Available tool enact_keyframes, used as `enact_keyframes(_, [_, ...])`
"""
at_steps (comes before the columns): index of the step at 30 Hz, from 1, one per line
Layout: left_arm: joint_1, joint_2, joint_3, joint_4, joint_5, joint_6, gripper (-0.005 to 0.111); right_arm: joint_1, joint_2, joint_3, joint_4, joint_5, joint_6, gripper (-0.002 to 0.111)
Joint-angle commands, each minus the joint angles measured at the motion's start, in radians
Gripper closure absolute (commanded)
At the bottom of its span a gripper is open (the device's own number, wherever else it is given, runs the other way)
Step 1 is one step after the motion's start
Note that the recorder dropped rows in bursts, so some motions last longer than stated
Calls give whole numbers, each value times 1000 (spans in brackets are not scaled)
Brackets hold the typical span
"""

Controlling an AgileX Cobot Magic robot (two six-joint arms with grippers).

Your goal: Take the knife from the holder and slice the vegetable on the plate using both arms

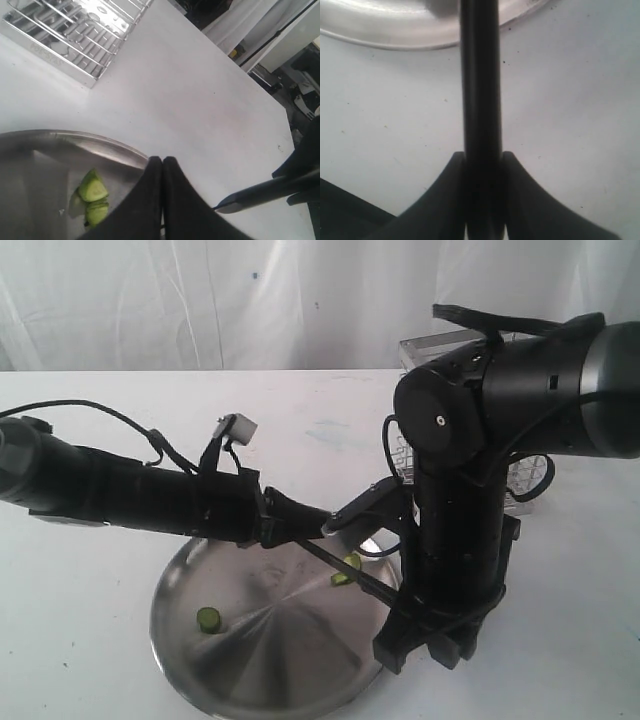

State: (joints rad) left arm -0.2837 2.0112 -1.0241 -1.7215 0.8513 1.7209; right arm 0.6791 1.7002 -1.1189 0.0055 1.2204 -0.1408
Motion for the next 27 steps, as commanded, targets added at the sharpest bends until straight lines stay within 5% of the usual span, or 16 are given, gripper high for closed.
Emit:
enact_keyframes(1, [-19, 9, 1, -23, -16, 11, 107, -5, -8, 3, -5, 1, -12, 108])
enact_keyframes(27, [-19, 44, -24, -23, -47, 9, 107, -5, -105, 15, -168, 1, 12, 108])
